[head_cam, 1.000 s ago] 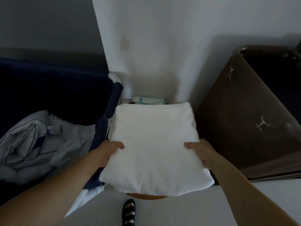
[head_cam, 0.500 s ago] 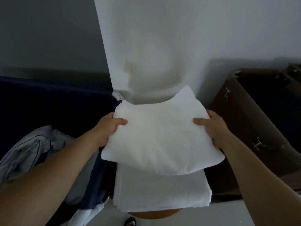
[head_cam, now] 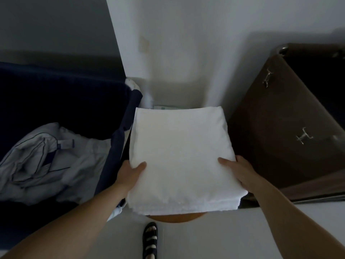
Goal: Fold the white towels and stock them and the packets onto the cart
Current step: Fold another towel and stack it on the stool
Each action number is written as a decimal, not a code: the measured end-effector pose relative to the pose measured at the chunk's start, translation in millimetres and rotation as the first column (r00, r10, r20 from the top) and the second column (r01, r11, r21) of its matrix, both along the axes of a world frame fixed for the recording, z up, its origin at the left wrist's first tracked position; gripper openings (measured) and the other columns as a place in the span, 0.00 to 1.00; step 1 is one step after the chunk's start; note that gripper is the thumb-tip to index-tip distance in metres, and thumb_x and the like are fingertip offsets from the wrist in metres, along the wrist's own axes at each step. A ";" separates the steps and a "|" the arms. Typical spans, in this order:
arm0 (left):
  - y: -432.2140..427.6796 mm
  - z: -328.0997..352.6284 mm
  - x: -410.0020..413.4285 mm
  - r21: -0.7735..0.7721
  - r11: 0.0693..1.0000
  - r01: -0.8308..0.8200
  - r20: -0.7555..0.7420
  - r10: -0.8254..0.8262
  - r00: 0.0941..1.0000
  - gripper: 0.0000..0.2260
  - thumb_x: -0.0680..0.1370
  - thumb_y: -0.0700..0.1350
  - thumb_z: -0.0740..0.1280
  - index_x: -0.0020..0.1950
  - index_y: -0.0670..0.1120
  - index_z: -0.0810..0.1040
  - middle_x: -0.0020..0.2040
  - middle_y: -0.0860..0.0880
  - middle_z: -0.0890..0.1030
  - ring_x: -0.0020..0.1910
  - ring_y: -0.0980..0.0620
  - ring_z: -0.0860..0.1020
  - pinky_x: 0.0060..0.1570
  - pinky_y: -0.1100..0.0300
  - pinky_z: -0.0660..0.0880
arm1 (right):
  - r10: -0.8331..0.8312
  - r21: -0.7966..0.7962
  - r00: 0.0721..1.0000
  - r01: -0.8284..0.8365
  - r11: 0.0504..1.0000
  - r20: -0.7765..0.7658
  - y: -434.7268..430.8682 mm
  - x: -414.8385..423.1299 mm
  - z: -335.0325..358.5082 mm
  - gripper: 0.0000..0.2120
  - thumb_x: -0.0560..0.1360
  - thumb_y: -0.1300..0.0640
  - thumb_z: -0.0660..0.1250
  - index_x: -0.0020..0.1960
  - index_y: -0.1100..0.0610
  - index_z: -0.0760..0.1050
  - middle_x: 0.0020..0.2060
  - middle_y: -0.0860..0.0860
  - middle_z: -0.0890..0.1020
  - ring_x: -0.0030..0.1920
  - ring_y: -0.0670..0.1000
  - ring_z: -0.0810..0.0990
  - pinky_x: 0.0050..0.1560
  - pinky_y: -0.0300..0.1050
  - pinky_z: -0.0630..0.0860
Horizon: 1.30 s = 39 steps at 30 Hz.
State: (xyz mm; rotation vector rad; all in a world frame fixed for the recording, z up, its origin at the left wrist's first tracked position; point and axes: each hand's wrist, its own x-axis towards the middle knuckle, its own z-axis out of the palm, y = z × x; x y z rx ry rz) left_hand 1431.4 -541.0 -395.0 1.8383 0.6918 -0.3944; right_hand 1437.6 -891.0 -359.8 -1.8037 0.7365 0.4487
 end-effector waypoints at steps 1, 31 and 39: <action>-2.6 0.9 -4.4 0.045 0.999 0.020 -0.001 -0.020 1.000 0.26 0.78 0.51 0.69 0.70 0.40 0.67 0.58 0.45 0.76 0.50 0.48 0.74 0.47 0.56 0.70 | 0.049 -0.047 0.998 -0.051 0.998 -0.029 -0.9 -2.1 0.1 0.31 0.67 0.41 0.77 0.62 0.57 0.74 0.55 0.52 0.81 0.53 0.56 0.81 0.58 0.56 0.78; -37.9 -46.5 -9.3 0.799 0.362 0.480 -0.106 -0.701 0.705 0.41 0.74 0.71 0.34 0.77 0.44 0.29 0.77 0.44 0.27 0.75 0.47 0.27 0.76 0.48 0.33 | 0.642 -0.826 0.731 -0.497 0.266 -0.233 29.9 2.7 -47.6 0.39 0.76 0.29 0.36 0.79 0.49 0.29 0.79 0.52 0.31 0.79 0.56 0.31 0.78 0.61 0.40; -40.7 -36.3 116.2 0.860 0.260 0.439 -0.120 -0.734 0.669 0.41 0.76 0.68 0.39 0.79 0.42 0.35 0.79 0.42 0.34 0.78 0.45 0.33 0.77 0.47 0.37 | 0.648 -0.871 0.745 -0.417 0.261 -0.162 44.4 106.4 -40.9 0.38 0.79 0.31 0.43 0.81 0.51 0.37 0.80 0.54 0.36 0.79 0.56 0.34 0.78 0.61 0.40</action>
